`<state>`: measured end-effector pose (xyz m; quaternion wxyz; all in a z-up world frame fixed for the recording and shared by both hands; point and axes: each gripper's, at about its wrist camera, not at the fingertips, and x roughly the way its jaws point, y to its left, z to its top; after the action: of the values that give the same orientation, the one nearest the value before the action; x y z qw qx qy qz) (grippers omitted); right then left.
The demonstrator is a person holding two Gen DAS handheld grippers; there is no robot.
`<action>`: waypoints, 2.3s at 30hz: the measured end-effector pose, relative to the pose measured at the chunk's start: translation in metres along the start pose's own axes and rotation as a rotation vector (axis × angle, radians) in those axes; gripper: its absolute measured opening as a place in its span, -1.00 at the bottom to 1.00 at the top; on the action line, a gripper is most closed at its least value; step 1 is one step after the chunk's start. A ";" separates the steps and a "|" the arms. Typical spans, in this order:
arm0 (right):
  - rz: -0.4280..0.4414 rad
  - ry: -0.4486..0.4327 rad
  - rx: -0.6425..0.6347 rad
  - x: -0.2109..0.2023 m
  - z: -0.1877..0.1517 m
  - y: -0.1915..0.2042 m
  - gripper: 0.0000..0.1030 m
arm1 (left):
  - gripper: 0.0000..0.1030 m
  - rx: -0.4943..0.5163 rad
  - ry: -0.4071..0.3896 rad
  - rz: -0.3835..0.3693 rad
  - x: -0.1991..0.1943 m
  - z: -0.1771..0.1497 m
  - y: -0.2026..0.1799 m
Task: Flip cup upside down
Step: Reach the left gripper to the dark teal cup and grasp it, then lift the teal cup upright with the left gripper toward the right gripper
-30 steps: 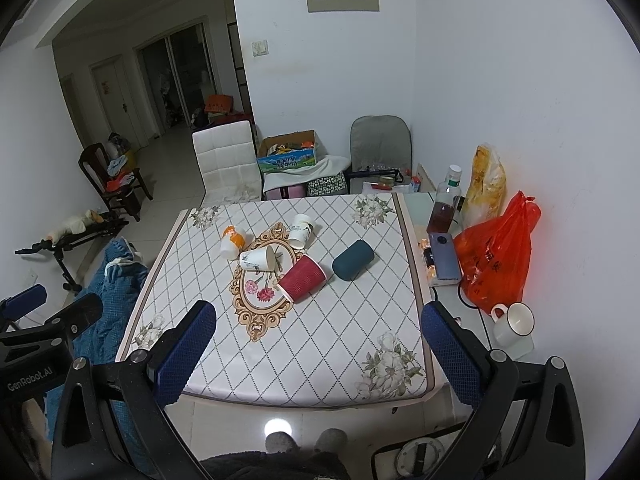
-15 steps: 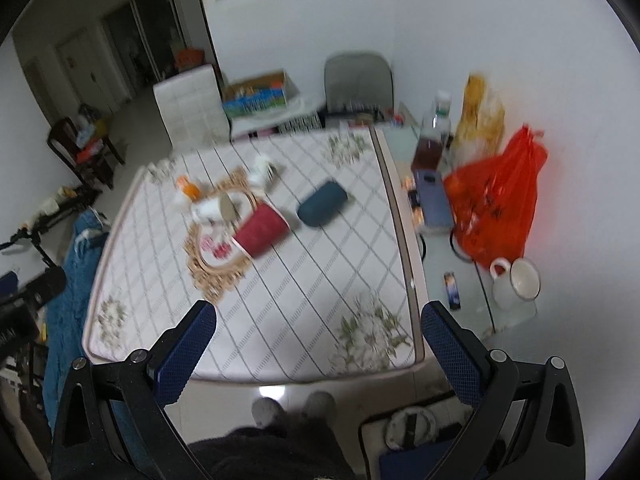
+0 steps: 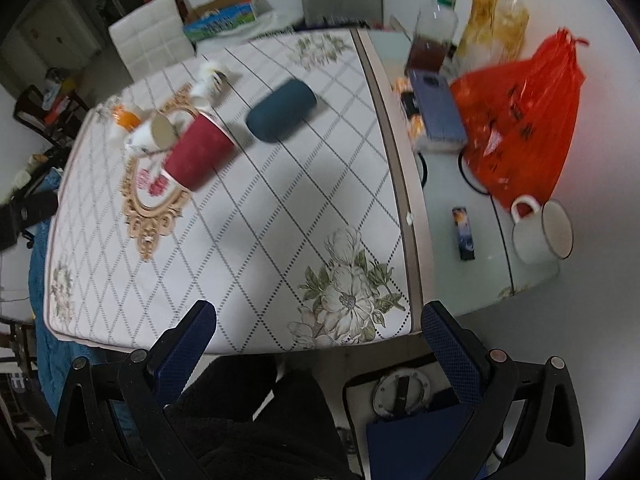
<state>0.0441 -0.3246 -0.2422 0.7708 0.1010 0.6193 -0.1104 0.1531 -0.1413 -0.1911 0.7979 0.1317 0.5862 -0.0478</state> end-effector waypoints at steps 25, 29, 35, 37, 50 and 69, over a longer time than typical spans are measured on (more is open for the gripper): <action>-0.077 0.286 0.249 0.167 0.046 -0.022 1.00 | 0.99 0.608 0.138 -0.039 0.158 0.177 -0.141; -0.089 0.298 0.275 0.175 0.053 -0.025 1.00 | 0.99 0.714 0.183 -0.038 0.184 0.185 -0.164; -0.097 0.310 0.311 0.185 0.065 -0.031 1.00 | 0.99 0.816 0.241 -0.013 0.219 0.186 -0.189; -0.095 0.317 0.322 0.186 0.067 -0.034 1.00 | 0.99 0.842 0.252 -0.014 0.229 0.183 -0.195; -0.102 0.365 0.328 0.213 0.073 -0.040 1.00 | 0.72 0.906 0.284 -0.013 0.263 0.181 -0.205; -0.100 0.406 0.352 0.216 0.047 -0.045 1.00 | 0.32 0.829 0.271 -0.045 0.260 0.177 -0.181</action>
<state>0.1196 -0.3914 -0.4445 0.5950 0.2228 0.7367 -0.2316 0.3543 -0.3423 -0.4160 0.5924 0.4329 0.6195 -0.2789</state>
